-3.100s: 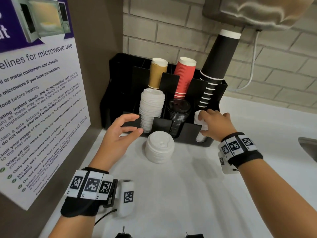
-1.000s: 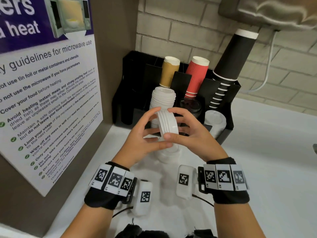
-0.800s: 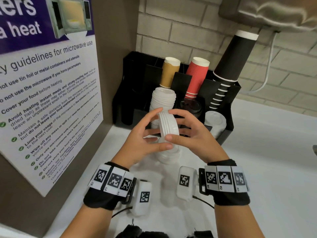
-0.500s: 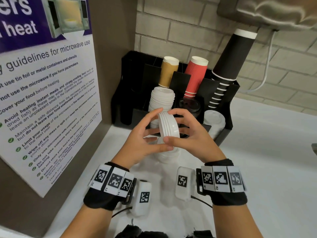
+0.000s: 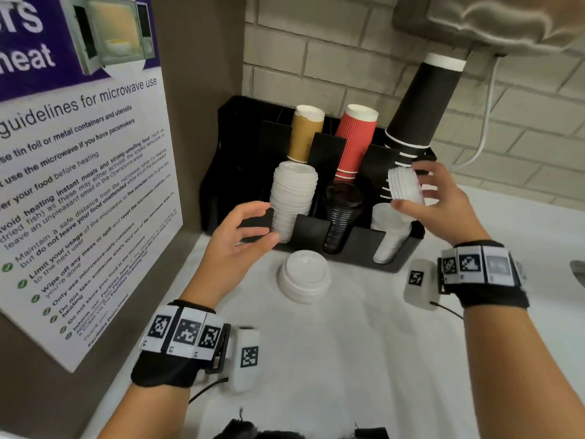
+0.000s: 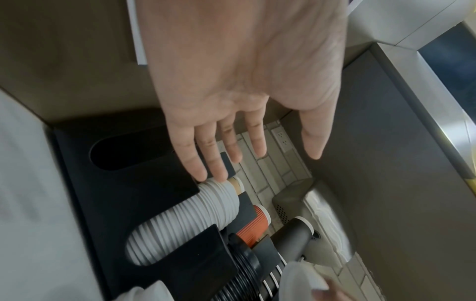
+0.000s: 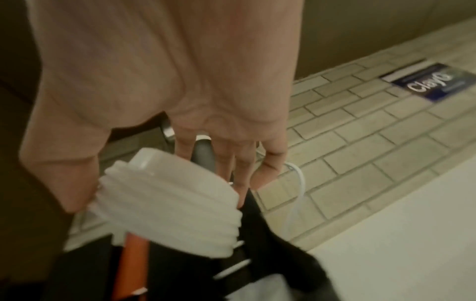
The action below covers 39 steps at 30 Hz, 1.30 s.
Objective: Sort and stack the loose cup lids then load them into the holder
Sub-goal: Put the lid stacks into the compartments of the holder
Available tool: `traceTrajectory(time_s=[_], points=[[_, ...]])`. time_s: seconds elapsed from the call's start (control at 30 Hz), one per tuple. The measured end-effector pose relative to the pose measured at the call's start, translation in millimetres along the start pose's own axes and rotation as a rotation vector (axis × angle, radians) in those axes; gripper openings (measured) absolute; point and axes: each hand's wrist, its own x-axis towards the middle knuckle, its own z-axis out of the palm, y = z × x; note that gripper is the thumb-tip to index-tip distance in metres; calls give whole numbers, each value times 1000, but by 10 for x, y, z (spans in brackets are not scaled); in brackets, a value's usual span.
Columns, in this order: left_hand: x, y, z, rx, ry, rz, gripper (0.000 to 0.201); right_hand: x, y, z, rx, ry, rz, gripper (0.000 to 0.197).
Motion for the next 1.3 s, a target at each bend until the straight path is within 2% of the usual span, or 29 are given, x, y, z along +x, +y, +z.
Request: traceTrajectory(time_s=[0.13,0.33,0.57,1.0,1.3], points=[[8,-19,18,10,1,-13,46,155,213,38,-214,-130,55,65],[-11,-11,15,24,15,-19,44,184,208,130,-511,-261,68,71],[-23,-6,6,34,24,-14,37,190,145,162,-494,-255,86,70],[-20,-39,-12,55,27,3,34,319,56,179,-658,-301,155,72],[-21,-64,-10,57,29,6,35,326,98,182,-790,-348,84,67]])
